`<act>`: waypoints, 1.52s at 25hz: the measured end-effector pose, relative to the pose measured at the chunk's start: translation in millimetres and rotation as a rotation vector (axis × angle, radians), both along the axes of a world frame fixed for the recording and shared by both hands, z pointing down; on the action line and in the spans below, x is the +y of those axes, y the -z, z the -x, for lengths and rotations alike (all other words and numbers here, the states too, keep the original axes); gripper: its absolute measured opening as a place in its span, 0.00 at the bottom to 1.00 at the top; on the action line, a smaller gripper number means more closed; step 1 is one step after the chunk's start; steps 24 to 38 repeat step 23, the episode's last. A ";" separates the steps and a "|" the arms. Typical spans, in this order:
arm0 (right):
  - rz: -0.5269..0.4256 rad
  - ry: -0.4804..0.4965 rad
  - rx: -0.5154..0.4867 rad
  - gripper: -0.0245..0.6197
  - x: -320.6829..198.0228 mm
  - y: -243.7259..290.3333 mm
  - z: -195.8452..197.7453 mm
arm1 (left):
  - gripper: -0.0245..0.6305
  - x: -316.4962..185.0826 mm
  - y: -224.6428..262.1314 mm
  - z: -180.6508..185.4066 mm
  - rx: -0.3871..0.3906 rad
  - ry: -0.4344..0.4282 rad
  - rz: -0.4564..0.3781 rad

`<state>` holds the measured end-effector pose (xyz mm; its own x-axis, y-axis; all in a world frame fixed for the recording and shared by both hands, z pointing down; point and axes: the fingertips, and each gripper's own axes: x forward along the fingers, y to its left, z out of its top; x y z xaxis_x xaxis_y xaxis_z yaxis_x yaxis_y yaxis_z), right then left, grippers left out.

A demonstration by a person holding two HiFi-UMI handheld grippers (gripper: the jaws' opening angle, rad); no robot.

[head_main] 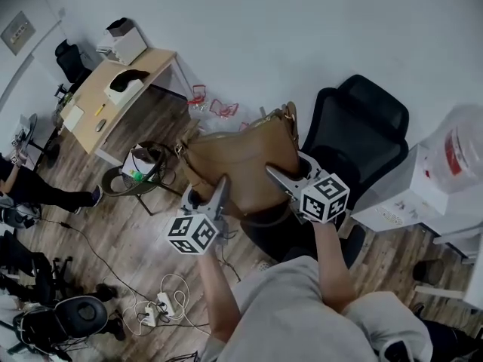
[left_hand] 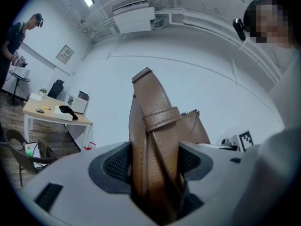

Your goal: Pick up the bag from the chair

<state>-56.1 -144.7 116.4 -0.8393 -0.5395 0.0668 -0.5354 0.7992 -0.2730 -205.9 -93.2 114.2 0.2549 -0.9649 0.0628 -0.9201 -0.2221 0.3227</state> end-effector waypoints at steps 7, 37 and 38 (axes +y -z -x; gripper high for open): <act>0.023 0.029 0.008 0.47 -13.7 -8.3 -0.2 | 0.46 -10.6 -7.4 -1.6 -0.008 0.010 0.025; 0.080 0.032 0.016 0.46 -41.8 -34.9 -21.5 | 0.46 -39.6 -29.4 -22.9 -0.016 0.011 0.072; 0.080 0.032 0.016 0.46 -41.8 -34.9 -21.5 | 0.46 -39.6 -29.4 -22.9 -0.016 0.011 0.072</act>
